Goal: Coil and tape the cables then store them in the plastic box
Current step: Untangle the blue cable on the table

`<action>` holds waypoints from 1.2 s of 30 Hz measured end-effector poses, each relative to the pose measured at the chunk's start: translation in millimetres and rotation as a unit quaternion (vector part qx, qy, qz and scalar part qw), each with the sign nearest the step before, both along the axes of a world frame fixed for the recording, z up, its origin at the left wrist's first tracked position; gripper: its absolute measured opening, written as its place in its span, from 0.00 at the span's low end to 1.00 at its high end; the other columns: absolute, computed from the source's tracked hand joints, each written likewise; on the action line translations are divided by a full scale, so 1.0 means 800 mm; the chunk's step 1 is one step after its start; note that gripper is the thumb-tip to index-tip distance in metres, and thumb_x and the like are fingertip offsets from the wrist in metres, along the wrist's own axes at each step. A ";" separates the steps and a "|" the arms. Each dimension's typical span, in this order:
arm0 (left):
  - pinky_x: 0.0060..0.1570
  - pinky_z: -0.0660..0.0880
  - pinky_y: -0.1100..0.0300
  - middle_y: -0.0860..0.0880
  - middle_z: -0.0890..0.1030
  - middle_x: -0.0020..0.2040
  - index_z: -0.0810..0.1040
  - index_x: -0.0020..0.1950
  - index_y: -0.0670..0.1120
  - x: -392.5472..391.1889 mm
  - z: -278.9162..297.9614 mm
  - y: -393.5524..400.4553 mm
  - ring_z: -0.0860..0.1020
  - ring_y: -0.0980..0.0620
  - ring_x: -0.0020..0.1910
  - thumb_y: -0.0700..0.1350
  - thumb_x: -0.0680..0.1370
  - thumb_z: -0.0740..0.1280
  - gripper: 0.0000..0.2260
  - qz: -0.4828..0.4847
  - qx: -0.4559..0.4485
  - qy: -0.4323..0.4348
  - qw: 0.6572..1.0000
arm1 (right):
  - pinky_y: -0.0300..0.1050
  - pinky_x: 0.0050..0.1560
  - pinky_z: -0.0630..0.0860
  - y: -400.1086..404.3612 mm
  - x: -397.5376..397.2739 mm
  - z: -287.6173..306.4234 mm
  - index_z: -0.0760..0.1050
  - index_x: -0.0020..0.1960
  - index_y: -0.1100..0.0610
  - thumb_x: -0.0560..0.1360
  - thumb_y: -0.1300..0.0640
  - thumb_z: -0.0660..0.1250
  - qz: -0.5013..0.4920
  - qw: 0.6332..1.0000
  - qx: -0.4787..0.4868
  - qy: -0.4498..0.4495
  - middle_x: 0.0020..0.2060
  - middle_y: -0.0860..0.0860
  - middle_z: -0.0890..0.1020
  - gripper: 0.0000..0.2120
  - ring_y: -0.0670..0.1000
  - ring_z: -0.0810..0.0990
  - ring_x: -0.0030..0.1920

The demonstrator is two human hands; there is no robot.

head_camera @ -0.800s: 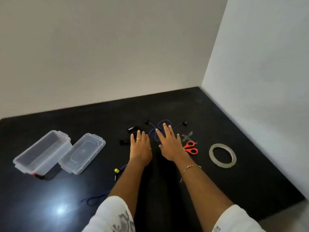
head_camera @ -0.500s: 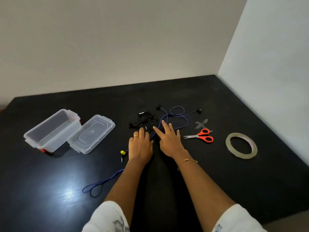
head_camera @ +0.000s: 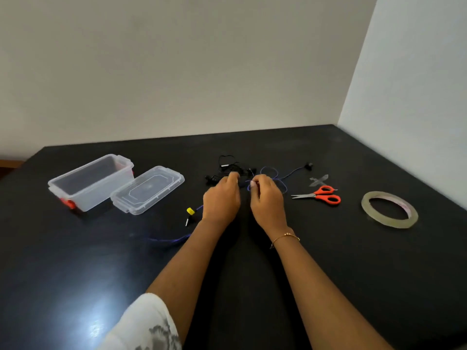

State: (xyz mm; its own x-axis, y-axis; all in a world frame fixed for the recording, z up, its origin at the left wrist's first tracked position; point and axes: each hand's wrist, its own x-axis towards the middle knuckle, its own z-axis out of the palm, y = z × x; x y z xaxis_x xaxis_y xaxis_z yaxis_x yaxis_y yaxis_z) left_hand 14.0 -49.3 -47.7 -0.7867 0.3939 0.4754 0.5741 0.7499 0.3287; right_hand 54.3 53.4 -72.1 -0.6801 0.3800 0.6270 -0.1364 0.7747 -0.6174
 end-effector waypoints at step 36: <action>0.45 0.72 0.64 0.51 0.69 0.53 0.72 0.58 0.44 0.021 -0.026 -0.135 0.74 0.55 0.40 0.47 0.70 0.73 0.20 -0.023 0.180 -0.122 0.976 | 0.42 0.42 0.71 -0.073 0.021 0.012 0.79 0.51 0.61 0.77 0.50 0.61 -0.114 0.976 0.015 -0.183 0.57 0.55 0.73 0.15 0.54 0.75 0.53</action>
